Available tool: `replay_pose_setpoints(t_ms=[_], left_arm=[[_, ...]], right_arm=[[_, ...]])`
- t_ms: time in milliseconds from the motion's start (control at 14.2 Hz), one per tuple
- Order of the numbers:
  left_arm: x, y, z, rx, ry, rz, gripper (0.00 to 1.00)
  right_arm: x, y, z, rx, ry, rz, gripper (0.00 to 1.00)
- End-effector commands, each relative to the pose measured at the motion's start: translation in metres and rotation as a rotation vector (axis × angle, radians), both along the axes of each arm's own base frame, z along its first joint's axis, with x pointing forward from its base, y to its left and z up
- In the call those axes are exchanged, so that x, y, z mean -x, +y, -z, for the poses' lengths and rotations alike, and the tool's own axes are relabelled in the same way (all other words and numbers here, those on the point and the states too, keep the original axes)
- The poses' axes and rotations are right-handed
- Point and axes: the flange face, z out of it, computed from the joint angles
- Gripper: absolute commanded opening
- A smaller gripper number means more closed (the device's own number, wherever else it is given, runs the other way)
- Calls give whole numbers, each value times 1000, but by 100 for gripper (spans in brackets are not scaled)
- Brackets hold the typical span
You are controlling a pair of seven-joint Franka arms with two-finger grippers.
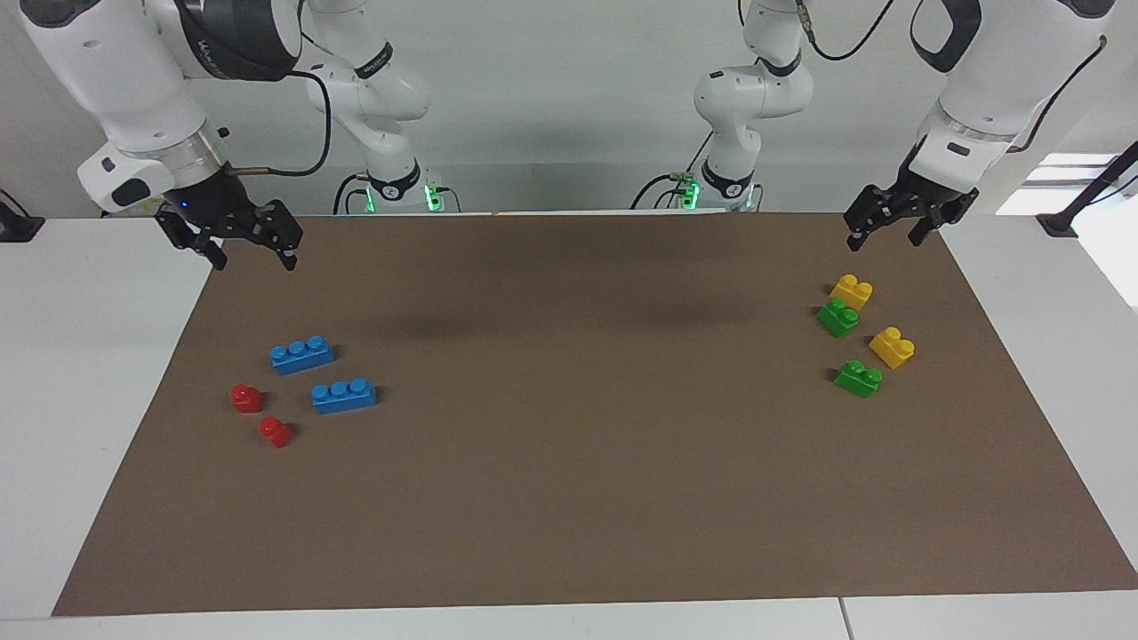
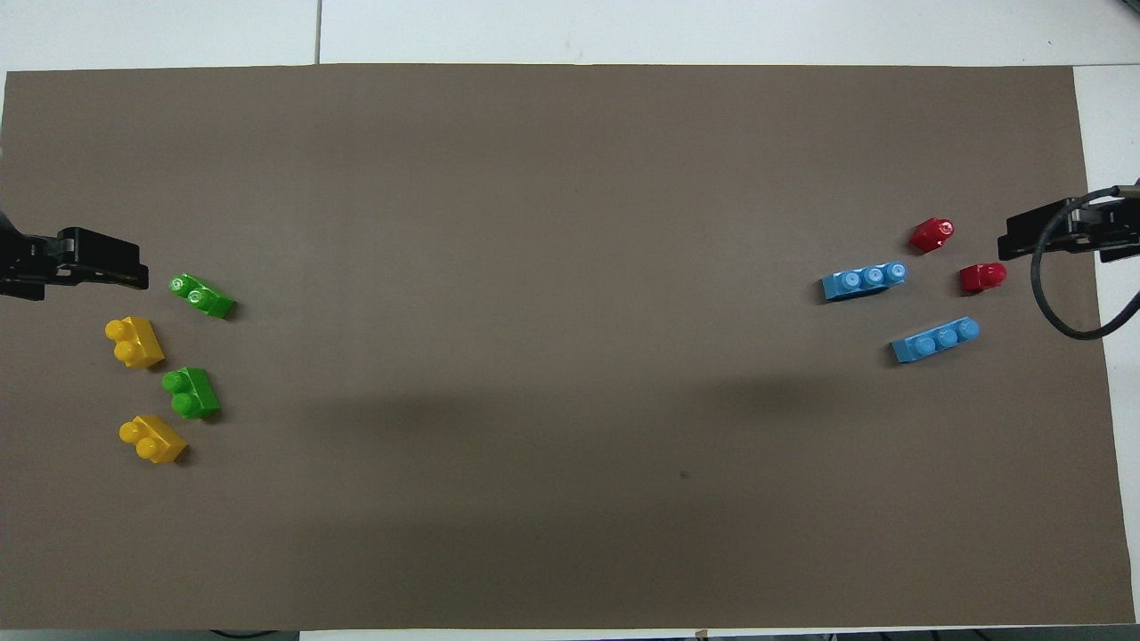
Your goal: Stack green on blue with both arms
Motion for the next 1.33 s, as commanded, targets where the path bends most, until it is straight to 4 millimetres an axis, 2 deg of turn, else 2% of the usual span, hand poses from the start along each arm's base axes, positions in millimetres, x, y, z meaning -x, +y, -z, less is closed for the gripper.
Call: replay_pose_setpoints(t_ms=[0, 772, 982, 1263], left_arm=[[9, 4, -3, 10, -3, 0, 100], [13, 4, -3, 9, 6, -1, 100], [14, 4, -1, 9, 14, -17, 100], [28, 26, 19, 2, 45, -157, 100]], right_arm=[[6, -3, -3, 3, -1, -12, 100], [3, -11, -5, 5, -36, 8, 100], [-3, -12, -7, 5, -77, 104, 100], [-3, -30, -1, 7, -89, 175, 100]])
